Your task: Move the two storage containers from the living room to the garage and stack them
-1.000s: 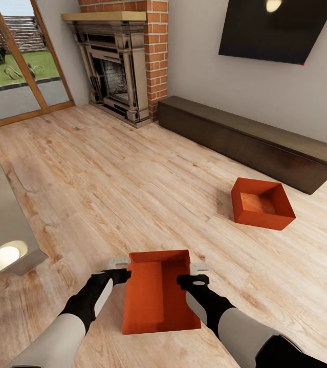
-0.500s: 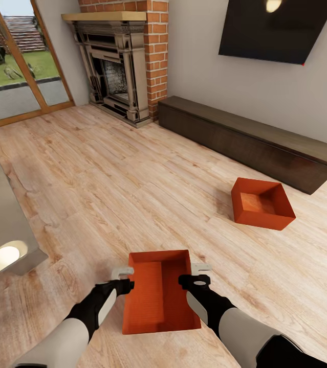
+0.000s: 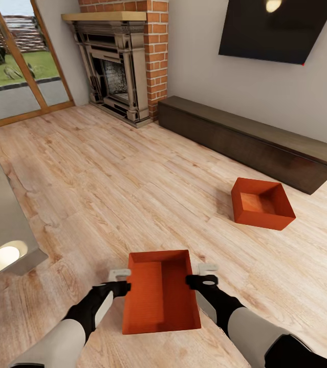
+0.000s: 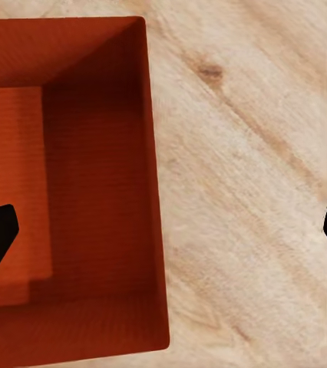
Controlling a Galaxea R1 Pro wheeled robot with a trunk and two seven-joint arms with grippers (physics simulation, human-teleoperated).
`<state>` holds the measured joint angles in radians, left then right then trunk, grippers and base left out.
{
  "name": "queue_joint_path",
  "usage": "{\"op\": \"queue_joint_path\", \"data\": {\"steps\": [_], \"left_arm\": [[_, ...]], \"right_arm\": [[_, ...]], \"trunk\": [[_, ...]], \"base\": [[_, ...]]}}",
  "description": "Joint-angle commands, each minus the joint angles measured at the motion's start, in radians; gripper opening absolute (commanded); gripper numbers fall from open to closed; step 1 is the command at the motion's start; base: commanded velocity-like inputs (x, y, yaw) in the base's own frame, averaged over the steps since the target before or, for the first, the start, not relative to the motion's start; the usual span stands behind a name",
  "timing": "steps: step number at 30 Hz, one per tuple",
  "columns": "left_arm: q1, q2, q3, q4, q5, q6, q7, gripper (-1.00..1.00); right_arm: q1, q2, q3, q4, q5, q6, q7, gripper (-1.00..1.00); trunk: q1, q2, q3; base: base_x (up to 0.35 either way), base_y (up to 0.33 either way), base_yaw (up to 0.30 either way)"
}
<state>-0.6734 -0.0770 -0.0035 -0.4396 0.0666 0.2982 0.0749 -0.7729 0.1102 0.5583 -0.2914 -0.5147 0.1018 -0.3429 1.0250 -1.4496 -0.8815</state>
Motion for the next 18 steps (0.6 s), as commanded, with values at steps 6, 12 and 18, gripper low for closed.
{"op": "queue_joint_path", "data": {"steps": [6,12,18], "left_arm": [[0.000,0.004,0.000,-0.004,0.007,0.005,0.005,1.00],[0.000,0.027,0.001,-0.004,0.007,0.006,0.009,1.00],[0.000,0.032,0.001,-0.005,0.006,0.005,0.009,1.00]], "right_arm": [[0.000,-0.002,0.009,-0.003,0.002,0.003,0.003,1.00],[0.000,0.001,0.011,-0.003,0.007,0.004,0.004,1.00],[0.000,0.002,0.011,-0.003,0.008,0.005,0.004,1.00]], "trunk": [[0.000,0.000,-0.001],[0.000,0.000,-0.001],[0.000,0.000,-0.001]], "base": [[0.000,0.000,0.000],[0.000,0.000,0.000],[0.000,0.000,0.000]]}}
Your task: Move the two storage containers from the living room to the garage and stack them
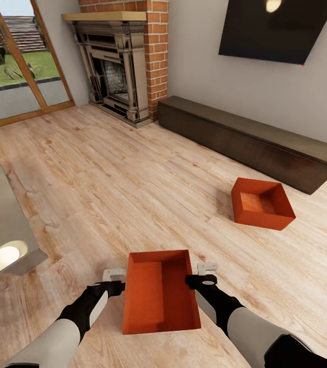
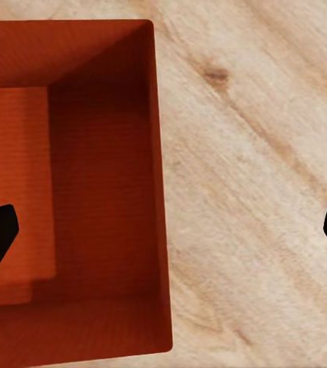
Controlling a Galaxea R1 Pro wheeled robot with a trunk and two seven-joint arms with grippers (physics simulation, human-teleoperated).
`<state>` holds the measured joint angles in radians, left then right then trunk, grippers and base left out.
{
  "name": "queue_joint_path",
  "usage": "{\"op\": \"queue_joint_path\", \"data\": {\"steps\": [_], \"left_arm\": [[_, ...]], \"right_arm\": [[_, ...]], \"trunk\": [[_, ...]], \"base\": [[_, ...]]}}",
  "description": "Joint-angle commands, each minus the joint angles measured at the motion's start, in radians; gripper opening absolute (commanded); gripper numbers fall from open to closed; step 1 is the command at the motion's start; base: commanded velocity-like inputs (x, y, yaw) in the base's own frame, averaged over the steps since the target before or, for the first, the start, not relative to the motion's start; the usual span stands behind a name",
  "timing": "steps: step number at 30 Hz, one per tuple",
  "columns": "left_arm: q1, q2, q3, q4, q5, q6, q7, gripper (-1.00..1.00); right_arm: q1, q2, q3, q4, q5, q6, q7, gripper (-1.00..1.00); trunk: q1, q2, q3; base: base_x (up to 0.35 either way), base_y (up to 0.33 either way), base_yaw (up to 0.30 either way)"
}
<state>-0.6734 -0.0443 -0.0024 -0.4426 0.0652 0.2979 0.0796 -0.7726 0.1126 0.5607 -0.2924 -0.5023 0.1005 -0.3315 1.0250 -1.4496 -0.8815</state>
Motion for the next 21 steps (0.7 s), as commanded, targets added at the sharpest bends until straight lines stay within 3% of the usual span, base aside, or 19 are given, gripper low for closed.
{"op": "queue_joint_path", "data": {"steps": [1,17,21], "left_arm": [[0.000,0.000,-0.001,-0.002,0.007,0.005,0.004,1.00],[0.000,-0.009,0.000,-0.034,0.012,0.015,0.000,1.00],[0.000,-0.014,0.000,-0.036,0.013,0.016,0.000,1.00]], "right_arm": [[-0.001,-0.001,0.008,-0.002,-0.004,0.008,-0.007,1.00],[-0.001,0.004,0.004,0.003,-0.009,0.001,-0.007,1.00],[-0.001,0.004,0.007,0.062,-0.007,-0.023,-0.007,1.00]], "trunk": [[0.000,0.000,-0.001],[0.000,0.000,-0.001],[0.000,0.000,-0.001]], "base": [[0.000,0.000,0.000],[0.000,0.000,0.000],[0.000,0.000,0.000]]}}
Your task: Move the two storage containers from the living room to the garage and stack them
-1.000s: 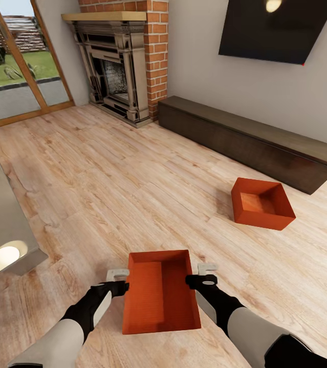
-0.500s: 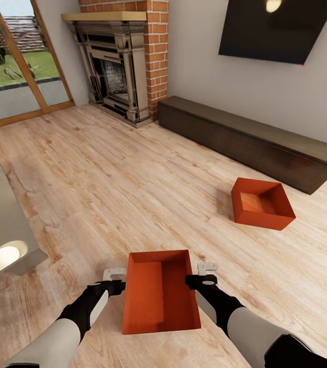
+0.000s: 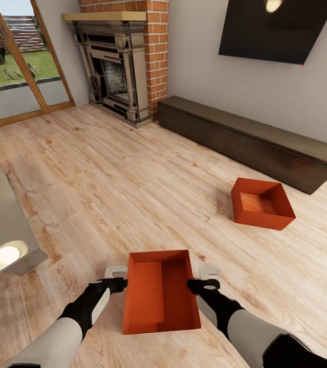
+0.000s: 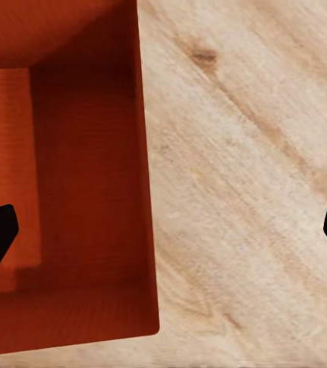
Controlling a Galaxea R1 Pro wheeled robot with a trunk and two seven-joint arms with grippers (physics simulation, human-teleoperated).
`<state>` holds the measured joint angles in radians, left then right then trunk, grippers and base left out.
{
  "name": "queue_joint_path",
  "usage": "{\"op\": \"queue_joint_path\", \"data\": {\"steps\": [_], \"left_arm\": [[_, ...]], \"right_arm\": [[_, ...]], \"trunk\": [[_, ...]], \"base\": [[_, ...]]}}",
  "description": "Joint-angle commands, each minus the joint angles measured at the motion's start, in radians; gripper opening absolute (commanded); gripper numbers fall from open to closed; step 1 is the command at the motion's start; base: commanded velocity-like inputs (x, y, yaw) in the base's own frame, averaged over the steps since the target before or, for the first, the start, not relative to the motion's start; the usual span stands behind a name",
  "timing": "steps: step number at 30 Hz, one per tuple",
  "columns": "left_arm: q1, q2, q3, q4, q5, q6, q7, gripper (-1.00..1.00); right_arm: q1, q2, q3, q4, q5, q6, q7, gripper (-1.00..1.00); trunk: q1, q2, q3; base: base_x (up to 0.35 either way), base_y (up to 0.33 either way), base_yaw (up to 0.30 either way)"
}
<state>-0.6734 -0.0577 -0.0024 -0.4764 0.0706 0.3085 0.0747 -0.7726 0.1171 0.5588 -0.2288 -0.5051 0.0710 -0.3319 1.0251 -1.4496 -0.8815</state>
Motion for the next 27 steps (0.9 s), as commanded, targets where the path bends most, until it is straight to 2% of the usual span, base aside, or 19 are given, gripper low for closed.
{"op": "queue_joint_path", "data": {"steps": [1,7,22,27], "left_arm": [[0.000,-0.001,0.000,-0.002,0.008,0.006,0.005,1.00],[0.000,-0.002,0.000,-0.002,0.008,0.006,0.005,1.00],[0.000,-0.001,-0.001,0.004,0.007,0.008,0.004,1.00],[0.000,-0.003,-0.002,-0.001,0.005,0.006,0.010,1.00]], "right_arm": [[-0.001,0.000,0.010,0.015,-0.003,-0.006,-0.007,1.00],[-0.001,0.000,0.009,0.049,-0.003,-0.037,-0.007,1.00],[-0.001,0.000,0.013,0.050,-0.001,-0.037,-0.007,1.00],[-0.001,0.010,0.013,0.050,-0.001,-0.037,-0.007,1.00]], "trunk": [[0.000,0.000,-0.001],[0.000,0.000,-0.001],[0.000,0.000,-0.001],[0.000,0.000,-0.001]], "base": [[0.000,0.000,0.000],[0.000,0.000,0.000],[0.000,0.000,0.000],[0.000,0.000,0.000]]}}
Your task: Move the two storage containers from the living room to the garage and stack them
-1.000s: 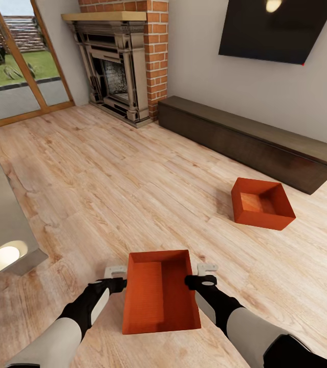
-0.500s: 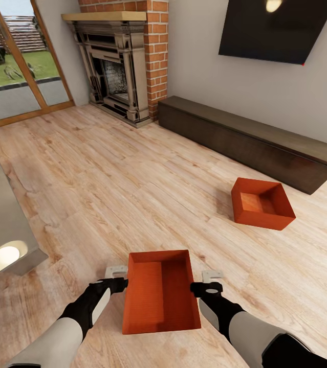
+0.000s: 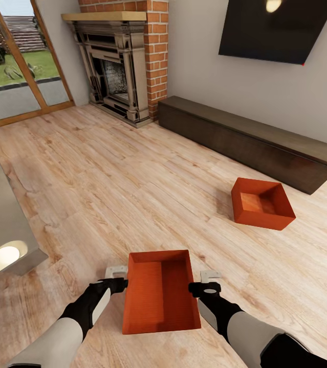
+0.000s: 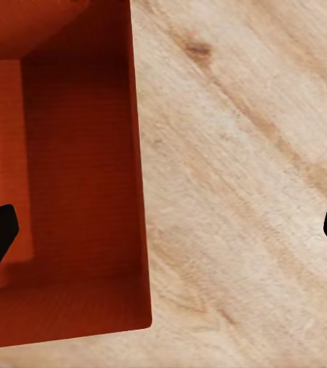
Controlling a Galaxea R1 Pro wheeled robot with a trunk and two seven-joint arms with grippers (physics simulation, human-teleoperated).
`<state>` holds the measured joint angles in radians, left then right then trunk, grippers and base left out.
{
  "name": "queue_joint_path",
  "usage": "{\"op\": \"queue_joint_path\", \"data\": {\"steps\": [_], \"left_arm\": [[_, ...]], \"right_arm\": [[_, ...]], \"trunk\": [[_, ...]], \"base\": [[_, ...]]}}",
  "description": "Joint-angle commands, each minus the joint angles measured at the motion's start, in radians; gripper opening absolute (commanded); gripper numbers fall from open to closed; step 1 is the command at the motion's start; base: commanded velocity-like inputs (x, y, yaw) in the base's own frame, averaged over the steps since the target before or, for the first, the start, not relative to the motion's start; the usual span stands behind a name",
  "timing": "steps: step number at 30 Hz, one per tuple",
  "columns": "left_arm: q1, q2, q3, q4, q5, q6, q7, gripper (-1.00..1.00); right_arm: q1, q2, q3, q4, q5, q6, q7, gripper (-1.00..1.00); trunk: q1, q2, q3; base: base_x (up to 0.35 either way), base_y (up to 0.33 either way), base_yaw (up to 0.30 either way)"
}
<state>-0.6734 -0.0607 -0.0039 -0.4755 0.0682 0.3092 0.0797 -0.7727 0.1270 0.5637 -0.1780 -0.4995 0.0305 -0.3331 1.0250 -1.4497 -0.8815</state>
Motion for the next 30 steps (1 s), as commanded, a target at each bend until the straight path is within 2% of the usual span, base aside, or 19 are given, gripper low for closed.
{"op": "queue_joint_path", "data": {"steps": [1,17,22,30], "left_arm": [[0.000,-0.001,-0.001,-0.002,0.007,0.005,0.007,1.00],[0.000,-0.005,0.006,-0.005,0.014,0.008,0.000,1.00],[0.000,-0.004,0.006,-0.005,0.014,0.008,0.002,1.00],[0.000,-0.004,0.006,-0.006,0.013,0.009,0.002,1.00]], "right_arm": [[0.000,0.000,0.008,-0.001,-0.007,0.003,-0.006,1.00],[0.000,0.000,0.009,-0.001,-0.007,0.008,-0.006,1.00],[0.000,0.000,0.010,-0.001,-0.007,0.009,-0.006,1.00],[0.000,0.000,0.010,-0.001,-0.007,0.011,-0.006,1.00]], "trunk": [[0.000,0.000,-0.001],[0.000,0.000,-0.001],[0.019,-0.035,-0.016],[0.023,-0.042,-0.019]], "base": [[0.000,0.000,0.000],[0.000,0.000,0.000],[0.000,0.000,0.000],[0.000,0.000,0.000]]}}
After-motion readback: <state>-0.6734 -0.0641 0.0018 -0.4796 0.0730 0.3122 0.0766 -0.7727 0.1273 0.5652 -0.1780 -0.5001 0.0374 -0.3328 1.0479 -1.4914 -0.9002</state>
